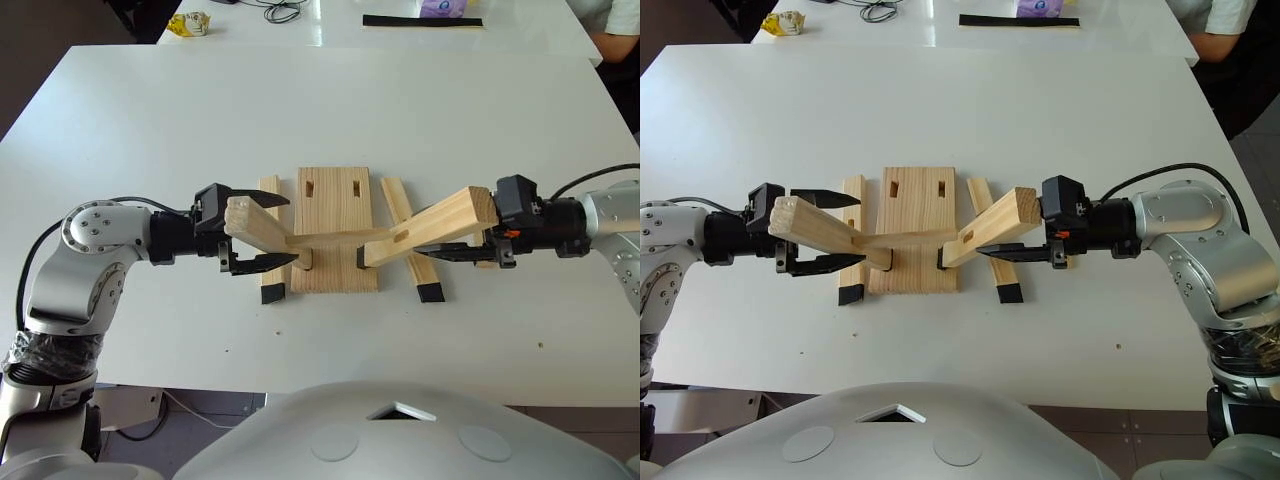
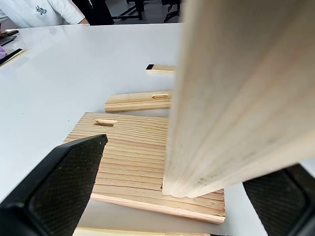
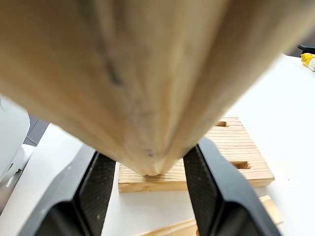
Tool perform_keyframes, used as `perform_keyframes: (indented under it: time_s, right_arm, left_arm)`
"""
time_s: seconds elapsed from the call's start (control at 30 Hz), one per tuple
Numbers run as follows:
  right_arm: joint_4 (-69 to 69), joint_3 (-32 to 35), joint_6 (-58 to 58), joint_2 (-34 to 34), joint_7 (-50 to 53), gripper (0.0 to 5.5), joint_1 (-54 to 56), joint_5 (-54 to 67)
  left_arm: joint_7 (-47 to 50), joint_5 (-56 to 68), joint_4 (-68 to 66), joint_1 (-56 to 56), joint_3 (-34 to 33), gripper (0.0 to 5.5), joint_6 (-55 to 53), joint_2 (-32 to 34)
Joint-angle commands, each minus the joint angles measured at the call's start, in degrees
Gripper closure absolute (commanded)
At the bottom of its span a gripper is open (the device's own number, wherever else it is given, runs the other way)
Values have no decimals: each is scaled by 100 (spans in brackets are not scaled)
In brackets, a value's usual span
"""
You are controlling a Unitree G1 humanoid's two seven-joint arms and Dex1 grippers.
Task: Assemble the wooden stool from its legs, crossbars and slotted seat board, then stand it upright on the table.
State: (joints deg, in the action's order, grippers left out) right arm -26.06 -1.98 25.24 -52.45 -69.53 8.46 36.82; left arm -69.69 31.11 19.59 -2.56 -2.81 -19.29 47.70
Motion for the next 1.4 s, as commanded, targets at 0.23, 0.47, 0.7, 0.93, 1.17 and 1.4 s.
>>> perform_keyframes:
  time_s: [0.23, 0.47, 0.7, 0.93, 1.17, 1.4]
  right_arm:
    - [226, -558, 463, -342, -255, 349, 350, -308]
    - [720, -945, 474, -250, -369, 349, 852, -484]
    - [996, -1332, 481, -53, -387, 349, 1198, -580]
    - [933, -1519, 512, 195, -288, 349, 1333, -630]
    - [967, -1688, 458, 390, -121, 349, 1370, -944]
    - [1064, -1650, 392, 371, -121, 349, 1301, -1033]
  left_arm:
    - [230, 54, 250, 60, 2, 97, -92, -53]
    - [242, 31, 251, 32, 68, 97, -67, -71]
    - [258, 38, 342, 56, 137, 97, -59, -106]
    - [195, 38, 324, -15, 213, 97, -52, -117]
    - [157, 53, 310, -120, 255, 97, -54, -122]
    - [91, 47, 253, -204, 272, 97, -22, -114]
